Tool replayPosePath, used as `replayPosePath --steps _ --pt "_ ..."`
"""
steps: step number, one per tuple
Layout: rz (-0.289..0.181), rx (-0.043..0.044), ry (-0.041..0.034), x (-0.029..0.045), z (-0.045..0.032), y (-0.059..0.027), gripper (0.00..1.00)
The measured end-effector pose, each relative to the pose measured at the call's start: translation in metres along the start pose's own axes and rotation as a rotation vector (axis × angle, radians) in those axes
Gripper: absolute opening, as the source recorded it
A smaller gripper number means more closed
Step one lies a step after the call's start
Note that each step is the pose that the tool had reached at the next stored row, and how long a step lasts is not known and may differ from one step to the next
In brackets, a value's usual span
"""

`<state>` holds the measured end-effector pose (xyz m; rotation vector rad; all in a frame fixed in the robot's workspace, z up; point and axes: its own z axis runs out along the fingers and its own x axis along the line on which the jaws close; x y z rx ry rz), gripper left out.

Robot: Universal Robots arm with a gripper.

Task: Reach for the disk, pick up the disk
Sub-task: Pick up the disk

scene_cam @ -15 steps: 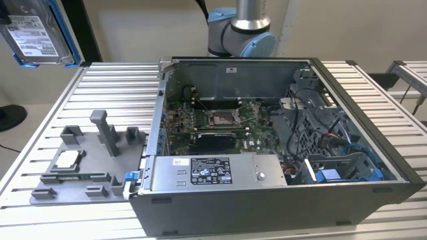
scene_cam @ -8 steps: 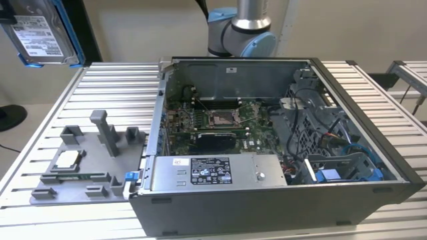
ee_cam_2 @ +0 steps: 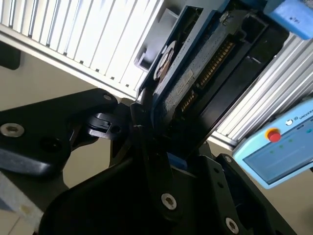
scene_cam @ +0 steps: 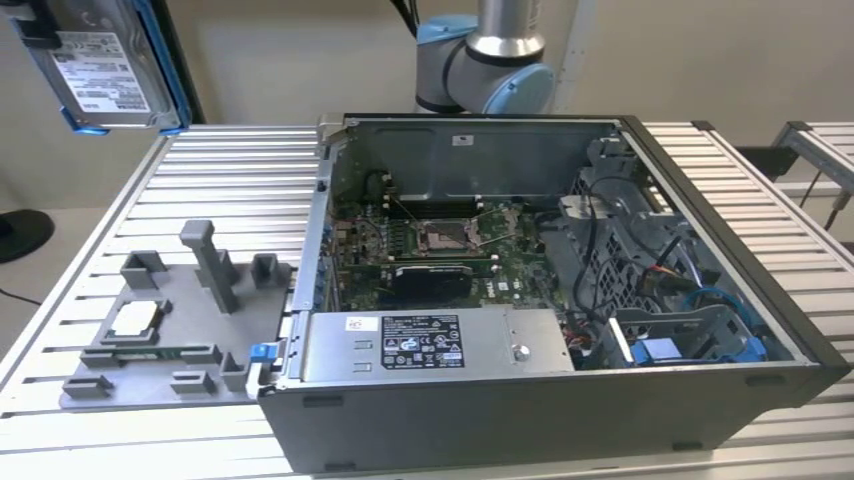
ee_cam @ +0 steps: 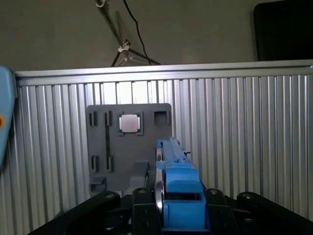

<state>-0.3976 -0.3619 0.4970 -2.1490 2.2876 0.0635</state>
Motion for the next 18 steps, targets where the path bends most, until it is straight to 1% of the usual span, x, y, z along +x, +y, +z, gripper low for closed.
replayPosePath --steps 2,3,4,18 --pt "0.0 0.0 0.0 -0.0004 -0.0001 -0.0057 0.0" --pt "0.0 0.0 0.0 -0.0007 -0.0003 -0.0107 0.0" --pt "0.0 0.0 0.0 -0.0009 -0.0003 -0.0138 0.0" --pt "0.0 -0.0002 0.0 -0.0033 -0.0014 -0.0534 0.0"
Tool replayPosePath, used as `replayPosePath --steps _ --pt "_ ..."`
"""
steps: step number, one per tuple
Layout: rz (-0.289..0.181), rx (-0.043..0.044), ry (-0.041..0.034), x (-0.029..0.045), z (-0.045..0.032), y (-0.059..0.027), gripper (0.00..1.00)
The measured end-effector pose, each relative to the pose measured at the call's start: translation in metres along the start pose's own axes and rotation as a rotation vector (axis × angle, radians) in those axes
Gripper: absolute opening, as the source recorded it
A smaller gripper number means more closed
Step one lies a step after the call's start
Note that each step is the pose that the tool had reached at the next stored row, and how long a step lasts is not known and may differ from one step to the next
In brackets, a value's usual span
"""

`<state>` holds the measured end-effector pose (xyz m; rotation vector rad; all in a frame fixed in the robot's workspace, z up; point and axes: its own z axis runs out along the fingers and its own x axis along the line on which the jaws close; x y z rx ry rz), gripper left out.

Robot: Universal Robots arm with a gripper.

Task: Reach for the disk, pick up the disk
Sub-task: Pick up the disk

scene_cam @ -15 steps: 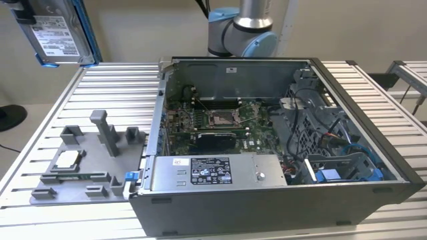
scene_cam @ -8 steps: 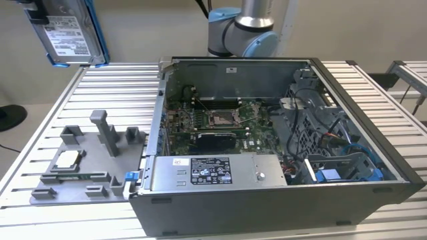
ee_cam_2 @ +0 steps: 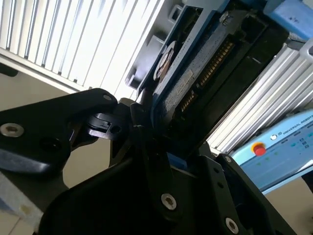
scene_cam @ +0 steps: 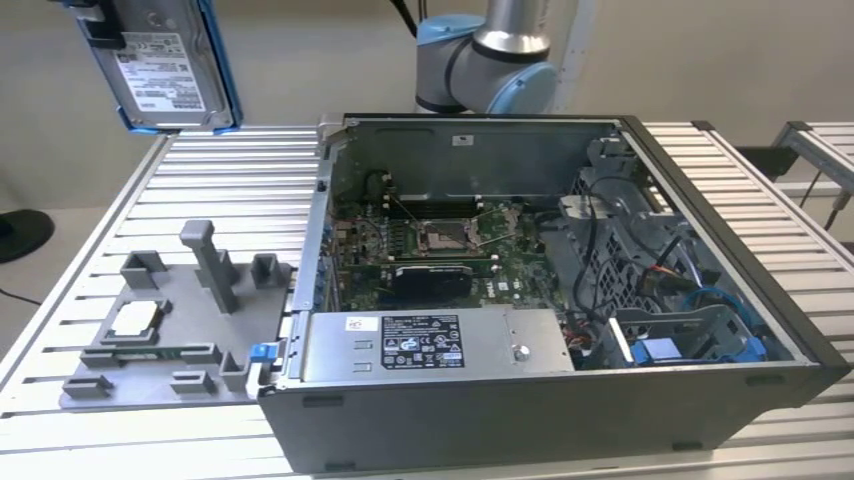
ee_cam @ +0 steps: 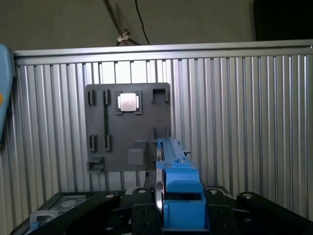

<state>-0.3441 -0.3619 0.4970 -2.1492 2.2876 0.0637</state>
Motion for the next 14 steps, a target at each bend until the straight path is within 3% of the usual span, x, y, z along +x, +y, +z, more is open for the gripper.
replayPosePath --steps 14 --pt "0.0 0.0 0.0 -0.0028 -0.0012 -0.0435 0.0"
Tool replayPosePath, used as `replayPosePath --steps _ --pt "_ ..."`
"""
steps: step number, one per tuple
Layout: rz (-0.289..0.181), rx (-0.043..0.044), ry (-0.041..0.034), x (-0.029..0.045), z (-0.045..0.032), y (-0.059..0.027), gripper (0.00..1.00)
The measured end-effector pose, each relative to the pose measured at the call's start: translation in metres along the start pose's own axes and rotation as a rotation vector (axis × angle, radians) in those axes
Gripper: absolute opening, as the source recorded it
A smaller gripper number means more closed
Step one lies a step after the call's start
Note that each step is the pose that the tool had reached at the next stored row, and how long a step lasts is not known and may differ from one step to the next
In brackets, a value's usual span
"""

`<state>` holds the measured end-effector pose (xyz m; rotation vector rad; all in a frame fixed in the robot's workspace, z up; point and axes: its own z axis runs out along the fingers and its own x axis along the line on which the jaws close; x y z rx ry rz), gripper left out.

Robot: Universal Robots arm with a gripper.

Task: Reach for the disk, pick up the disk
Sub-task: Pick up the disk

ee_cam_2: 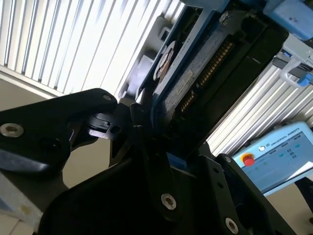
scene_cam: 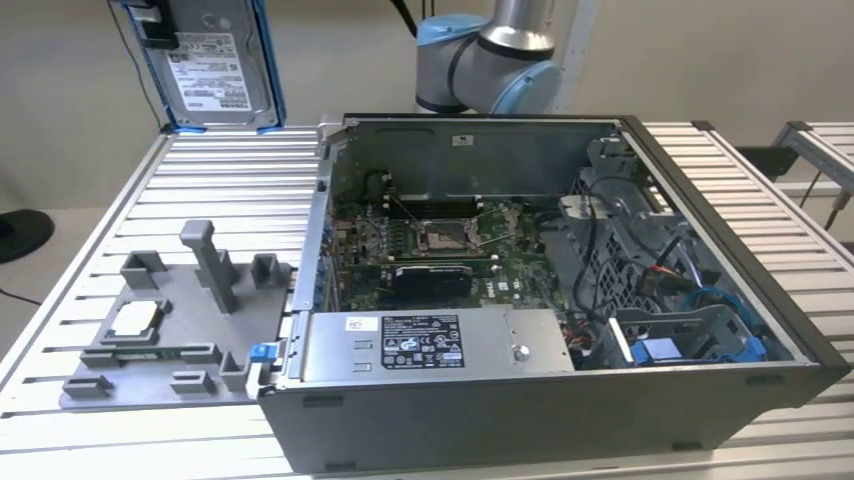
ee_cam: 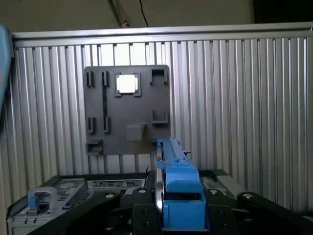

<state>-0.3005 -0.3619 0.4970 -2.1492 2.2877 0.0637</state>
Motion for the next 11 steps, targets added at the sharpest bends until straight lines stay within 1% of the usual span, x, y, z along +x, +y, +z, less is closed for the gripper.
replayPosePath --steps 7,11 --pt "0.0 0.0 0.0 -0.0014 -0.0003 -0.0221 0.0" --pt "0.0 0.0001 -0.0001 -0.0021 0.0019 -0.0344 0.0"
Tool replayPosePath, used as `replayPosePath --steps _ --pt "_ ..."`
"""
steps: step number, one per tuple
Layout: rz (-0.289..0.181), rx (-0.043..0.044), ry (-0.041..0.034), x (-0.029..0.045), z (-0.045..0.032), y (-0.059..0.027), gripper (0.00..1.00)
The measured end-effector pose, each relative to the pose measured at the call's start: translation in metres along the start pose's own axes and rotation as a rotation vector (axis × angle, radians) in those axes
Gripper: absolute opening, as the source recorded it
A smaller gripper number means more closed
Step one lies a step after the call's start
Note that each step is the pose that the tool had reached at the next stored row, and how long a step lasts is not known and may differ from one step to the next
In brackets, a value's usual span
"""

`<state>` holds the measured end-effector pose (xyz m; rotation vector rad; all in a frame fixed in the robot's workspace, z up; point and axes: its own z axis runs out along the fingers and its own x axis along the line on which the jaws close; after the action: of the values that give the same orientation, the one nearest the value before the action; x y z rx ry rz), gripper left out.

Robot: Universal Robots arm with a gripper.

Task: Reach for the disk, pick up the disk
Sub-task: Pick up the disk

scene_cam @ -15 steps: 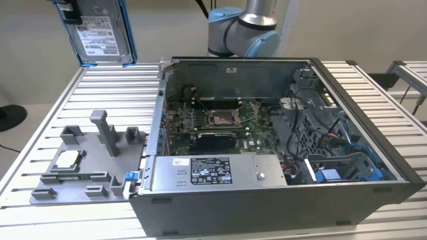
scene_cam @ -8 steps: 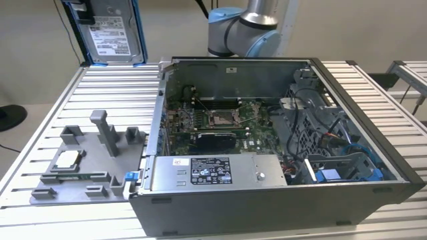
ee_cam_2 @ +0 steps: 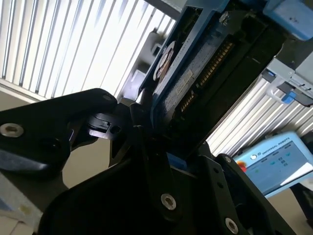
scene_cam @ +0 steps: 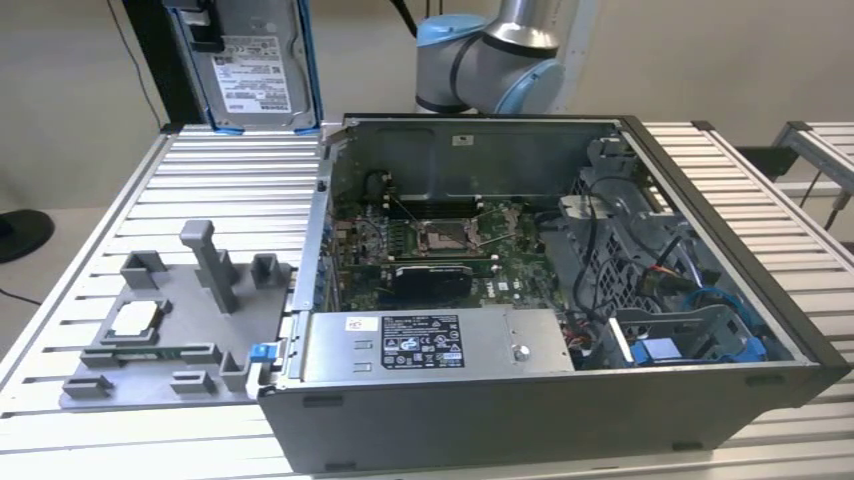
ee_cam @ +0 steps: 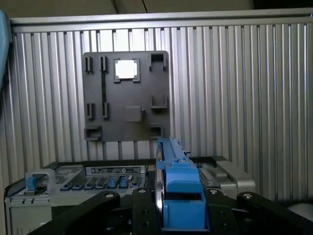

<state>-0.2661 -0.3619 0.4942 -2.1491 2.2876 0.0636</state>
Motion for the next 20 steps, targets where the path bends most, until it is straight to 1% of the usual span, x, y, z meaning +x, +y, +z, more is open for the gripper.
replayPosePath --steps 4,7,13,20 --pt "0.0 0.0 0.0 -0.0007 0.0039 -0.0135 0.0" --pt "0.0 0.0 0.0 -0.0014 0.007 -0.0254 0.0" --pt "0.0 -0.0001 0.0 -0.0027 0.0139 -0.051 0.0" --pt "0.0 -0.0004 0.0001 -0.0045 0.0219 -0.0829 0.0"
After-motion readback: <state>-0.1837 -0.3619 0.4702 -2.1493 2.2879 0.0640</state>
